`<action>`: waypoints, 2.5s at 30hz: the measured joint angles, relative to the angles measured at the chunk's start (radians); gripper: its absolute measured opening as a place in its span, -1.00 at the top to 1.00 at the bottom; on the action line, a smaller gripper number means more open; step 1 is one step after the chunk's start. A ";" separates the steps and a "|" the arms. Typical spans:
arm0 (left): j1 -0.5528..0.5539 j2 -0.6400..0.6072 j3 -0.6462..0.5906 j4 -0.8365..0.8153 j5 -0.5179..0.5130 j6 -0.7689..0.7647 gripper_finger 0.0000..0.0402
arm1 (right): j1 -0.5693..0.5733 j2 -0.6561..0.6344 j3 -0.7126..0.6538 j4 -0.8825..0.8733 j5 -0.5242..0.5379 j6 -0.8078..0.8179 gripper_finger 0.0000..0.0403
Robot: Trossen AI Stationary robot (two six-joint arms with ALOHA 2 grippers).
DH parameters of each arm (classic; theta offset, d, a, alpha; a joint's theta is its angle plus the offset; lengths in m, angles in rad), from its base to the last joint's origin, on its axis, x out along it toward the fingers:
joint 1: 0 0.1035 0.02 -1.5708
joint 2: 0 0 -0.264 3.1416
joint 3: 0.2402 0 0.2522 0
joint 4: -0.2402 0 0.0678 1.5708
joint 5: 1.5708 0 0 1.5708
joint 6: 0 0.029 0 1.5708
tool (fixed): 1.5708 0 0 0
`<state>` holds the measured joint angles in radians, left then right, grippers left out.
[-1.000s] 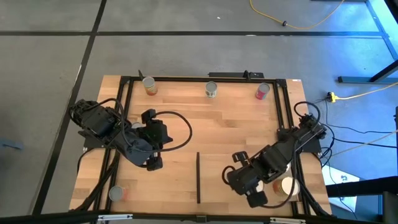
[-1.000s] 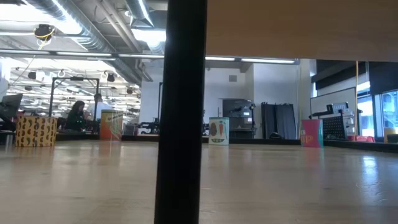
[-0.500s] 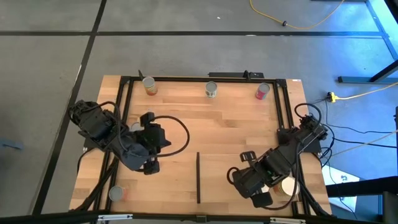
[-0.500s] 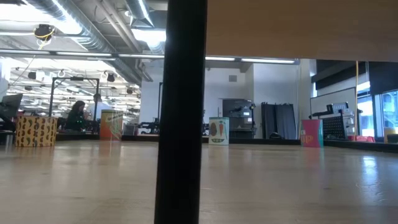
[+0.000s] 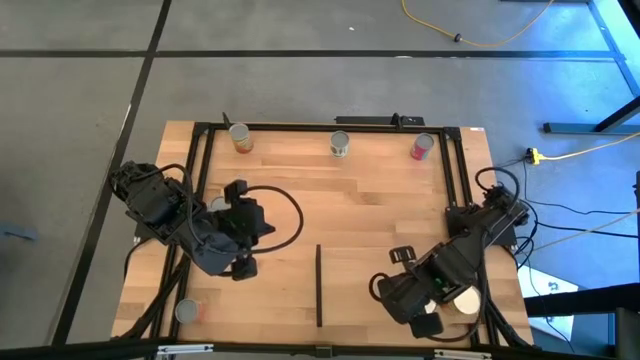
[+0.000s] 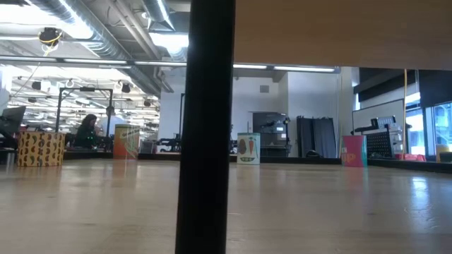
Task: Pick and place cans onto a shelf
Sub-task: Put the canned cherries on the shelf, then put the canned green beans on the shelf
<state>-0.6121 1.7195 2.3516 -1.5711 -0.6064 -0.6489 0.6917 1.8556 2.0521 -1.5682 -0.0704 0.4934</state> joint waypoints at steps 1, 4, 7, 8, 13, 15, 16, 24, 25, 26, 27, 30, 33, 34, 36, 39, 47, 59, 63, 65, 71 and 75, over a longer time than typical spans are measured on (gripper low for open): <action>0.000 0.000 0.000 0.000 -0.012 -0.002 1.00 | 0.000 -0.008 0.000 0.002 0.014 0.003 0.97; 0.000 0.000 0.000 0.000 -0.031 0.001 1.00 | 0.000 -0.034 0.001 0.005 0.057 0.044 0.97; 0.001 0.000 0.000 0.000 -0.042 0.004 1.00 | -0.006 -0.061 0.001 0.008 0.111 0.088 0.97; 0.001 0.000 0.000 0.000 -0.055 0.005 1.00 | -0.010 -0.070 0.001 0.010 0.127 0.101 0.97; 0.015 0.000 0.000 0.000 -0.110 0.003 1.00 | -0.039 -0.117 0.001 0.091 0.221 0.120 0.97; 0.027 0.000 0.000 0.000 -0.112 0.004 1.00 | -0.053 -0.142 0.001 0.130 0.251 0.127 0.97; 0.036 0.000 0.000 0.000 -0.114 0.005 1.00 | -0.060 -0.156 0.002 0.142 0.272 0.127 0.97; 0.179 0.000 0.000 0.000 -0.103 0.087 1.00 | -0.103 -0.250 0.002 0.140 0.392 0.134 0.97; 0.205 0.000 0.000 0.000 -0.095 0.108 1.00 | -0.108 -0.259 0.002 0.136 0.400 0.133 0.97; 0.233 0.000 0.000 0.000 -0.081 0.121 0.98 | -0.114 -0.271 0.002 0.129 0.412 0.133 0.97; 0.261 0.000 0.000 0.000 -0.063 0.135 0.96 | -0.118 -0.282 0.002 0.120 0.425 0.133 0.97; 0.356 0.000 0.000 0.000 -0.035 0.165 0.87 | -0.140 -0.322 0.002 0.101 0.452 0.132 0.97; 0.465 0.000 0.000 0.000 -0.032 0.160 0.76 | -0.166 -0.365 0.002 0.075 0.481 0.125 0.97; 0.504 0.000 0.000 0.000 -0.027 0.153 0.73 | -0.174 -0.380 0.002 0.065 0.492 0.109 0.97; 0.590 0.000 0.000 0.000 -0.009 0.132 0.69 | -0.190 -0.410 0.002 0.056 0.506 0.091 0.97; 0.726 0.000 -0.010 0.002 0.031 0.096 0.67 | -0.216 -0.456 0.002 0.054 0.539 0.071 0.97; 1.051 -0.001 -0.200 0.000 0.121 0.109 0.66 | -0.279 -0.556 0.002 -0.005 0.647 0.051 0.97; 1.348 0.000 -0.613 0.132 0.226 0.237 0.66 | -0.406 -0.574 0.002 -0.004 0.735 -0.005 0.97; 1.404 0.000 -0.732 0.295 0.296 0.296 0.66 | -0.451 -0.573 0.002 -0.003 0.735 -0.005 0.97; 1.426 0.000 -0.782 0.372 0.308 0.305 0.66 | -0.469 -0.573 0.002 -0.003 0.735 -0.005 0.97; 1.464 0.000 -0.889 0.439 0.302 0.304 0.66 | -0.520 -0.573 0.002 -0.003 0.734 -0.001 0.97; 1.477 0.000 -0.942 0.452 0.312 0.304 0.66 | -0.547 -0.573 0.002 -0.003 0.734 -0.001 0.97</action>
<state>0.8647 1.7195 1.4098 -1.1196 -0.2944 -0.3450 0.1447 1.2827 2.0537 -1.5709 0.6636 0.4919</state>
